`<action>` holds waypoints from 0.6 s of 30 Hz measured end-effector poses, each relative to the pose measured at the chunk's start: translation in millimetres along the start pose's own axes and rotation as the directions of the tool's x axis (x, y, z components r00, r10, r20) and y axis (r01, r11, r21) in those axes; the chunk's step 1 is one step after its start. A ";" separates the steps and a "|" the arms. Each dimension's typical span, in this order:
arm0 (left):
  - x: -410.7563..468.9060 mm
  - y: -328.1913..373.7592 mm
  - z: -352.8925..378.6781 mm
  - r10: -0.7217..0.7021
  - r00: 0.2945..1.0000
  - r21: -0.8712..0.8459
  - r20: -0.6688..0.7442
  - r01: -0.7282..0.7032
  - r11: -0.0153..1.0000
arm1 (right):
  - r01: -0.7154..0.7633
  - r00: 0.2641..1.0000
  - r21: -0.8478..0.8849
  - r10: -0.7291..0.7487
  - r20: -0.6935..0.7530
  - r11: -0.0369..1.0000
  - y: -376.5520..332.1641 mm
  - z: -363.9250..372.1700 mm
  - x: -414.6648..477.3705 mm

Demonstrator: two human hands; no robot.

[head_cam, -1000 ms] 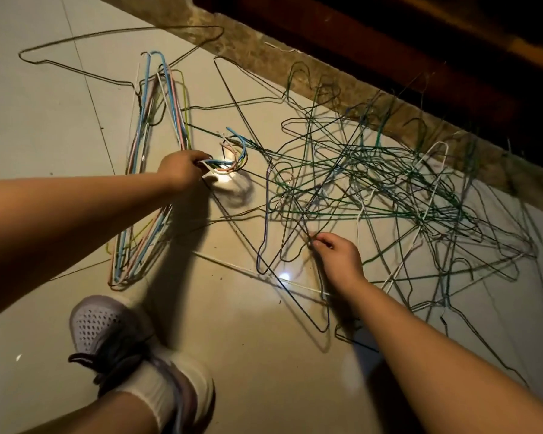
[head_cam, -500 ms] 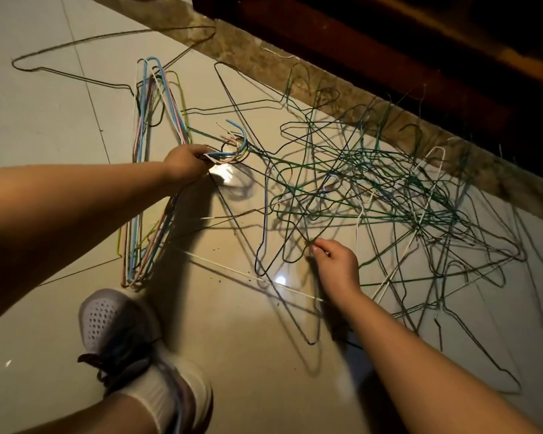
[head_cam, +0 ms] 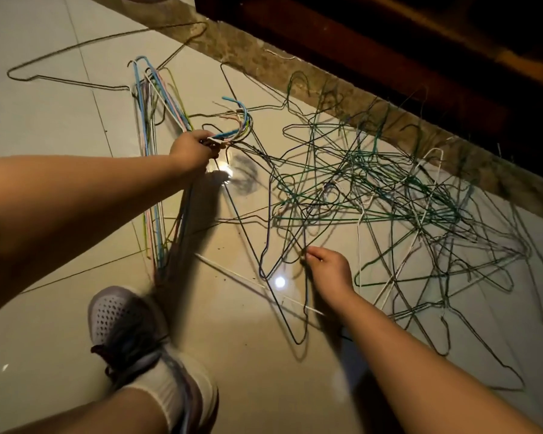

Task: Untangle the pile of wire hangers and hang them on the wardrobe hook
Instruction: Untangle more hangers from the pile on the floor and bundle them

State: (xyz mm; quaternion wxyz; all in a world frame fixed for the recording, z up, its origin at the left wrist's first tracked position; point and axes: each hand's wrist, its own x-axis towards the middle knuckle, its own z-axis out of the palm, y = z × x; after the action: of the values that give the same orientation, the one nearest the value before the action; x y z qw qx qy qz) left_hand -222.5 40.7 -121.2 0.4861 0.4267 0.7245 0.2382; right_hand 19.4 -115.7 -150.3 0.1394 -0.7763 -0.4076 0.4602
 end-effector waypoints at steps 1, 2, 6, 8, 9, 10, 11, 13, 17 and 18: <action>0.0 -0.5 0.1 -0.003 1.000 0.007 0.003 0.003 1.000 | -0.011 1.000 0.008 0.011 0.010 1.000 0.1 -1.8 1.7; 0.0 -0.8 0.3 -0.007 1.000 0.010 0.006 0.007 1.000 | -0.021 1.000 0.021 0.021 0.017 1.000 0.3 -3.3 3.5; 0.3 -0.5 0.2 -0.007 1.000 0.017 -0.009 0.008 1.000 | -0.050 0.998 0.133 0.055 -0.032 0.990 3.9 3.7 0.0; 1.2 -2.5 0.0 -0.006 1.000 0.034 -0.009 0.007 0.999 | -0.073 0.994 0.175 0.086 -0.065 0.982 12.0 14.4 -5.0; 1.5 -3.8 0.3 -0.002 1.000 0.050 -0.007 0.003 0.999 | -0.090 0.992 0.167 0.102 -0.069 0.982 15.4 18.8 -7.5; 1.7 -5.3 0.5 0.002 1.000 0.071 -0.004 -0.002 0.997 | -0.102 0.991 0.148 0.114 -0.076 0.984 18.3 21.7 -9.9; 1.9 -6.5 1.0 0.004 1.000 0.092 -0.001 -0.004 0.996 | -0.104 0.989 0.126 0.116 -0.091 0.987 20.0 22.6 -11.5; 3.2 -8.7 1.5 -0.001 1.000 0.114 -0.005 0.001 0.994 | -0.064 0.989 0.119 0.079 -0.123 0.991 20.7 20.4 -12.7; 5.6 -11.2 0.7 -0.005 1.000 0.147 -0.022 0.008 0.989 | 0.001 0.987 0.145 0.022 -0.157 0.989 16.1 18.6 -11.0; 5.9 -11.6 0.0 -0.008 1.000 0.150 -0.023 0.011 0.989 | 0.001 0.984 0.167 0.028 -0.174 0.986 15.3 20.4 -10.3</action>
State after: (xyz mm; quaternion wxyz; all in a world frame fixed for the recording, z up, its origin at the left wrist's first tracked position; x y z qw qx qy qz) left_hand -227.9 39.6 -133.0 0.4456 0.4558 0.7478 0.1856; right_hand 7.7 -136.4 -164.0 0.2361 -0.8023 -0.3486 0.4232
